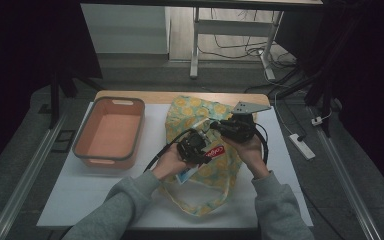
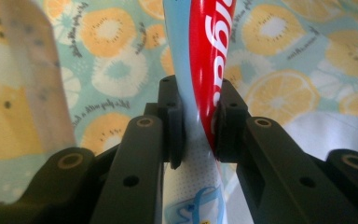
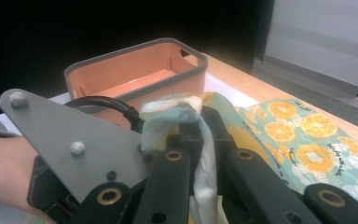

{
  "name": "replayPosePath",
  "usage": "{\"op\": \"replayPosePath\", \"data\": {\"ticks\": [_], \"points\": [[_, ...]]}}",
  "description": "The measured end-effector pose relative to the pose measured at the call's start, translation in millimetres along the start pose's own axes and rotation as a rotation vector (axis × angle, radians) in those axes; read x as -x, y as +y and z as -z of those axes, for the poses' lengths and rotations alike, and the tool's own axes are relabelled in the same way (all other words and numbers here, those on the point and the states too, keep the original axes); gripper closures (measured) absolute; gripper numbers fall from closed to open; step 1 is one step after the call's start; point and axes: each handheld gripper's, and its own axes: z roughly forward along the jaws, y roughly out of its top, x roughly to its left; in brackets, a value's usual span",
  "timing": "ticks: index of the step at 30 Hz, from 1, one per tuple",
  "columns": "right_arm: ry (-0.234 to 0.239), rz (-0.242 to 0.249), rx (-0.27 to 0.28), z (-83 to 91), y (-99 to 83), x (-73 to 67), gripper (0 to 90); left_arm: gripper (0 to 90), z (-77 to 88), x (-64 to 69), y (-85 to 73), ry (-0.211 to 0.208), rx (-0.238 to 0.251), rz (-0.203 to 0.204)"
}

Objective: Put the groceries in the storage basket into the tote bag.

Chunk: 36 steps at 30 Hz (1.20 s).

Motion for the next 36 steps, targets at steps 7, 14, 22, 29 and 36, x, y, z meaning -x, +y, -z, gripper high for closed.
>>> {"op": "replayPosePath", "data": {"ticks": [7,14,22,29,36], "points": [[-0.003,-0.006,0.002,-0.5,-0.3,0.7,89.3,75.4,-5.2,-9.2,5.4,0.037,0.056,0.008],[0.004,-0.013,0.0,-1.7,-0.9,1.4,89.3,75.4,-14.3,-15.9,8.7,0.053,0.07,0.071],[-0.015,-0.026,-0.006,-1.4,-4.0,7.2,89.3,72.6,-26.0,-20.7,9.5,0.067,0.045,0.058],[-0.031,-0.045,-0.013,-1.9,-8.6,15.4,89.3,53.4,-23.9,-20.1,4.1,0.028,0.006,0.049],[-0.037,-0.052,-0.02,-2.1,-10.6,18.0,89.3,46.7,-2.5,-10.2,-5.9,-0.01,0.065,-0.006]]}}
